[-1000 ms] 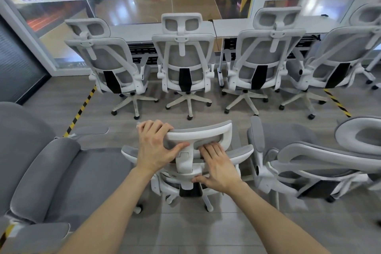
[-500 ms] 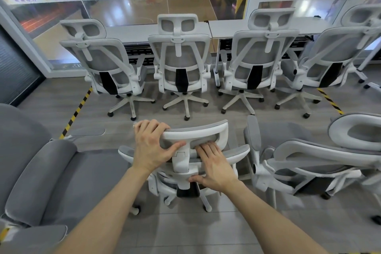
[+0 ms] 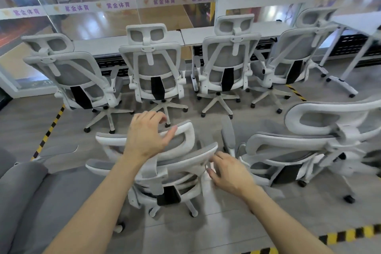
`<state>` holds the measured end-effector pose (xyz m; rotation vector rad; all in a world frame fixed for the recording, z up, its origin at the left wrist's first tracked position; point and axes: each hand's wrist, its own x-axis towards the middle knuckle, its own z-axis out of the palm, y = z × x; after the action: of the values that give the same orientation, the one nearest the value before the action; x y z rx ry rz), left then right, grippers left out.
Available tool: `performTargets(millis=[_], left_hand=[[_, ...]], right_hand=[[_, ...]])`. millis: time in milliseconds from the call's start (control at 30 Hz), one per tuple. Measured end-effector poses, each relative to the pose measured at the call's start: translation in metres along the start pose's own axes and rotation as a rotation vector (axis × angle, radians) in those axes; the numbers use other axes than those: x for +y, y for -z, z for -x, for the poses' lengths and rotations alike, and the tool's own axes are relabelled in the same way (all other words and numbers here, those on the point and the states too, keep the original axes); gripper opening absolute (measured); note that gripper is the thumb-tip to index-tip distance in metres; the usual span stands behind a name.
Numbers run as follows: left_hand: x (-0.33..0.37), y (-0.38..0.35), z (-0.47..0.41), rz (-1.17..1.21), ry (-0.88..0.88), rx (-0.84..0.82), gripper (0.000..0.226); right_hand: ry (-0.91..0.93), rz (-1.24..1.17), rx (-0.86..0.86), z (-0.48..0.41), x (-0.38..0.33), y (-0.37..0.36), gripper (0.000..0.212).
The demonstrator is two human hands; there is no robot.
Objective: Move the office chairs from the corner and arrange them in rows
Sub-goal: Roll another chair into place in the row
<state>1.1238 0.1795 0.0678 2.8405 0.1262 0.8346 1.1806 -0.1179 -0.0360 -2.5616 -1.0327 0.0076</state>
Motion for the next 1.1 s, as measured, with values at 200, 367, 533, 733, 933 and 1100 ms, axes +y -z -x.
performTargets(millis=[200, 367, 533, 733, 933, 1100], left_hand=[[0.115, -0.066, -0.046, 0.072, -0.112, -0.229, 0.033], [0.212, -0.124, -0.063, 0.173, -0.224, -0.349, 0.04], [0.308, -0.167, -0.103, 0.317, -0.309, -0.269, 0.065], [0.388, -0.216, -0.157, 0.299, -0.384, -0.174, 0.076], [0.422, -0.242, -0.178, 0.212, -0.421, -0.155, 0.056], [0.419, -0.246, -0.175, 0.2, -0.404, -0.087, 0.055]], right_hand=[[-0.386, 0.116, -0.043, 0.086, 0.128, 0.06, 0.031], [-0.645, 0.096, 0.109, 0.149, 0.203, 0.107, 0.04], [-0.665, 0.136, 0.215, 0.169, 0.256, 0.143, 0.068], [-0.518, 0.177, 0.262, 0.138, 0.33, 0.175, 0.116], [-0.367, 0.172, 0.147, 0.11, 0.384, 0.184, 0.132], [-0.215, 0.075, 0.138, 0.095, 0.41, 0.179, 0.128]])
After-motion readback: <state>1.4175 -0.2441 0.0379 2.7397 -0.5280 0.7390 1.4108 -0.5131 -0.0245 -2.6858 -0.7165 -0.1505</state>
